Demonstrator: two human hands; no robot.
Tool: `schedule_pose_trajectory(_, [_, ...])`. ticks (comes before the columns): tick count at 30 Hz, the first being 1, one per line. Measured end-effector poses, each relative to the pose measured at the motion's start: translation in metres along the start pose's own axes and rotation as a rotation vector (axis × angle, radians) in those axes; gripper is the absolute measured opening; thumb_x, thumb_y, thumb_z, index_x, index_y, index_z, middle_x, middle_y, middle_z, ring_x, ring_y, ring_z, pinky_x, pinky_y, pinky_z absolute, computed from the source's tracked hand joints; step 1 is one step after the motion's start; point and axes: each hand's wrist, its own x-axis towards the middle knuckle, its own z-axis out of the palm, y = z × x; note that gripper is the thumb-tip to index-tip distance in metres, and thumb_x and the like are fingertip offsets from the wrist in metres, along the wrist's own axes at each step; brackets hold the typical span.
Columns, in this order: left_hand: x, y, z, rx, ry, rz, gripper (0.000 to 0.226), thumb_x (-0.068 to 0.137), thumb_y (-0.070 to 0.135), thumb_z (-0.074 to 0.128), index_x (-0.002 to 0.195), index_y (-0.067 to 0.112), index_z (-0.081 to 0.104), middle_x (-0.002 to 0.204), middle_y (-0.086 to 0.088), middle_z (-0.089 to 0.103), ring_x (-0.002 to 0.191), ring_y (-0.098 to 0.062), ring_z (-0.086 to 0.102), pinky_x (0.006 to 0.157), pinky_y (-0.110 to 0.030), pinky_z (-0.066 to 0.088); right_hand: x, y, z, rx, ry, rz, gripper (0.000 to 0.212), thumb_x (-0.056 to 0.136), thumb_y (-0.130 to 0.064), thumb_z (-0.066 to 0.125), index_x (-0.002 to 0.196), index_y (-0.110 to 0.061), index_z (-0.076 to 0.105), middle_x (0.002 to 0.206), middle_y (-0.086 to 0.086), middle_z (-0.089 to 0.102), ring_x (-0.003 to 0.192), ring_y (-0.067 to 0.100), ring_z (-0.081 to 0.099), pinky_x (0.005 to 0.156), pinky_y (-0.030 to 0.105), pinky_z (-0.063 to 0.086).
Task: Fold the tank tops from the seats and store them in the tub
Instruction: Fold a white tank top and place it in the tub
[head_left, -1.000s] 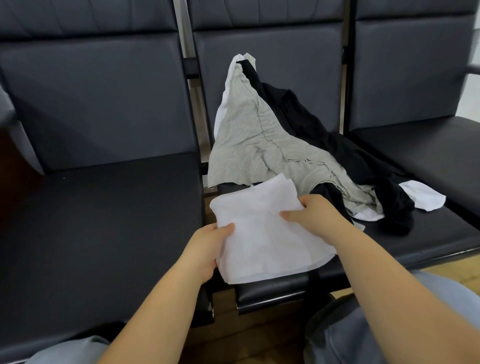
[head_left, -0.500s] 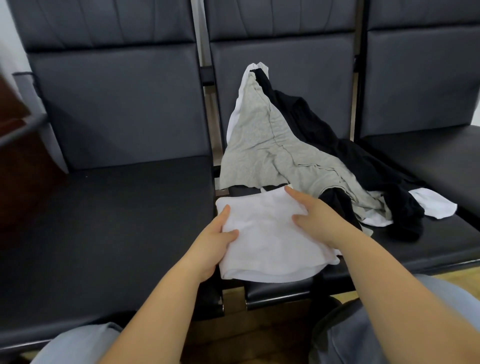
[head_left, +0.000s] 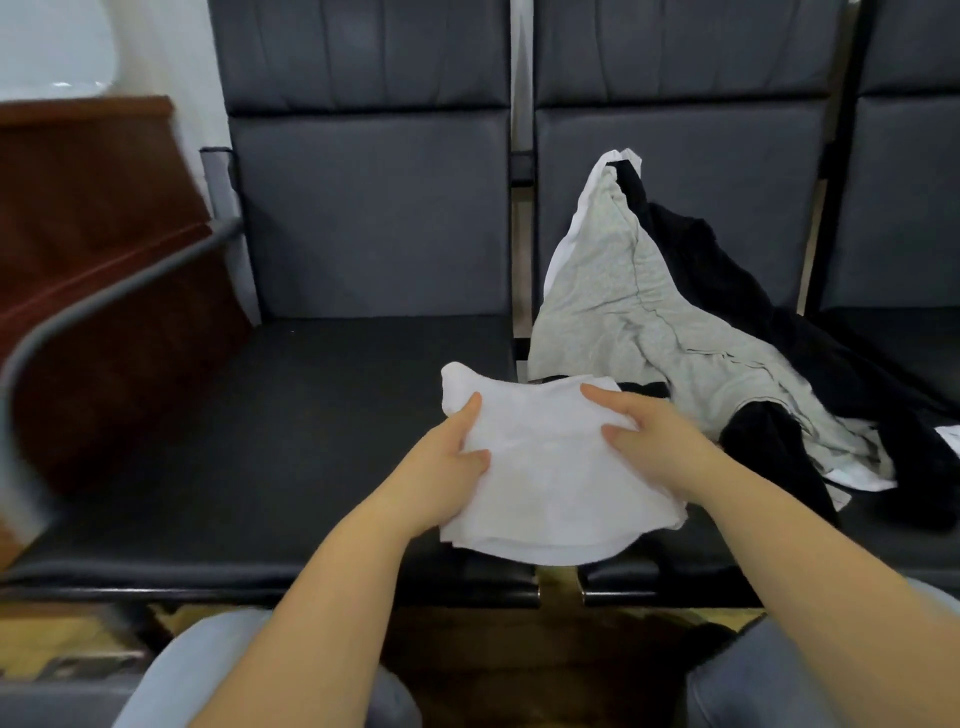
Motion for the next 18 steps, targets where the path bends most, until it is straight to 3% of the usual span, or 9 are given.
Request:
schedule_pose_trajectory(6, [-0.022,-0.025,-0.055,-0.043,0.146,-0.040,0.063,0.100,0.021,0.048,0.152,0.038,0.016,0.157,0.007,0.024,0.133,-0.014,0.038,0.094,-0.021,0.029,0.022,-0.055,0.027,-0.050,-0.108,-0.095,0.050,0.098,-0.012,0.050,0.141,-0.036,0.045,0.142,-0.007,0.043,0.109,0.006,0.042,0.084,0.013,0.030])
schedule_pose_trajectory(9, [-0.040,-0.044,-0.087,-0.027,0.206,-0.074,0.065,0.099,0.020,0.051,0.152,0.037,0.018,0.156,0.008,0.027,0.132,-0.010,0.036,0.094,-0.018,0.026,0.034,-0.090,0.053,-0.137,-0.200,-0.160,0.052,0.098,-0.015,0.051,0.143,-0.038,0.040,0.146,-0.005,0.041,0.115,0.013,0.047,0.089,0.019,0.035])
schedule_pose_trajectory(12, [-0.061,-0.074,-0.121,0.006,0.265,-0.150,0.067,0.097,0.022,0.055,0.151,0.040,0.020,0.158,0.006,0.023,0.141,-0.017,0.030,0.115,-0.028,0.022,0.042,-0.124,0.090,-0.272,-0.274,-0.238,0.056,0.098,-0.019,0.051,0.145,-0.043,0.033,0.154,-0.004,0.031,0.130,0.020,0.042,0.100,0.027,0.036])
schedule_pose_trajectory(18, [-0.112,-0.134,-0.172,-0.083,0.351,-0.266,0.068,0.097,0.019,0.055,0.151,0.039,0.019,0.154,0.005,0.030,0.133,-0.020,0.041,0.113,-0.040,0.033,0.041,-0.186,0.169,-0.407,-0.440,-0.373,0.061,0.099,-0.019,0.049,0.147,-0.045,0.023,0.157,0.002,0.025,0.136,0.025,0.036,0.105,0.033,0.033])
